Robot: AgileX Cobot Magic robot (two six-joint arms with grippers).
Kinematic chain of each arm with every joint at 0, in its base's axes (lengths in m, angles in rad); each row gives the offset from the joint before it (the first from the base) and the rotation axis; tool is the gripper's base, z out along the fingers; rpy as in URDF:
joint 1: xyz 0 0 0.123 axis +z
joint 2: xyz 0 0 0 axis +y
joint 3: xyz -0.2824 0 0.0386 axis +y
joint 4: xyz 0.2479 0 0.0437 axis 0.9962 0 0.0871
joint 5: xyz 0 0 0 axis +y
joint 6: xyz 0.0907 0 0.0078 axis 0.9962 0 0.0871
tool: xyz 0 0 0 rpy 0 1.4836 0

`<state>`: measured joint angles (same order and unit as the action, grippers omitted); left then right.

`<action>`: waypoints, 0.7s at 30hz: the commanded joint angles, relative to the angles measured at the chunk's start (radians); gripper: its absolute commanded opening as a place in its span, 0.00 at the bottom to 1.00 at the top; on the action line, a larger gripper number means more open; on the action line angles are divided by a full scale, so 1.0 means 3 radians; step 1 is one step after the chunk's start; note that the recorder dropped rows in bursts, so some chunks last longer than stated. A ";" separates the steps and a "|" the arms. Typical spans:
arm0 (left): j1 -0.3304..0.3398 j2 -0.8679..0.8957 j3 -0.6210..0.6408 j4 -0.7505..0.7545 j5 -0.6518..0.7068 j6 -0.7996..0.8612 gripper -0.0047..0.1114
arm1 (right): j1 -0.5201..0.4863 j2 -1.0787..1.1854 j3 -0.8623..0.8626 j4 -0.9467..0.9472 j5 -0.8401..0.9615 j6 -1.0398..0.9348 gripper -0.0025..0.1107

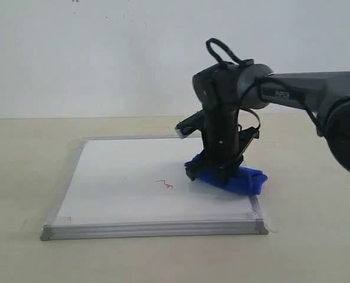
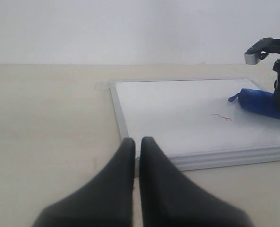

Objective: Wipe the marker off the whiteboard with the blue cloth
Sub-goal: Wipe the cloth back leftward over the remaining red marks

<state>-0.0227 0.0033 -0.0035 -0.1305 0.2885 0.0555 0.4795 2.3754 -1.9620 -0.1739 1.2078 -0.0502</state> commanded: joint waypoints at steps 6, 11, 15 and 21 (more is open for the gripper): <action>0.0005 -0.0011 0.0012 -0.0002 -0.0011 0.0018 0.07 | 0.0068 0.0024 0.0026 0.0651 -0.0124 -0.0028 0.02; 0.0005 -0.0011 0.0012 -0.0002 -0.0011 0.0018 0.07 | 0.0350 0.0024 0.0020 0.1030 -0.0622 -0.0067 0.02; 0.0005 -0.0011 0.0012 -0.0002 -0.0011 0.0018 0.07 | 0.0521 0.0030 0.0020 0.1169 -0.0651 -0.0264 0.02; 0.0005 -0.0011 0.0012 -0.0002 -0.0011 0.0018 0.07 | 0.0492 0.0030 0.0020 0.0883 -0.0971 -0.0180 0.02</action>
<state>-0.0227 0.0033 -0.0035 -0.1305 0.2885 0.0555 0.6412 2.3754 -1.9620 0.1409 0.9829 -0.1398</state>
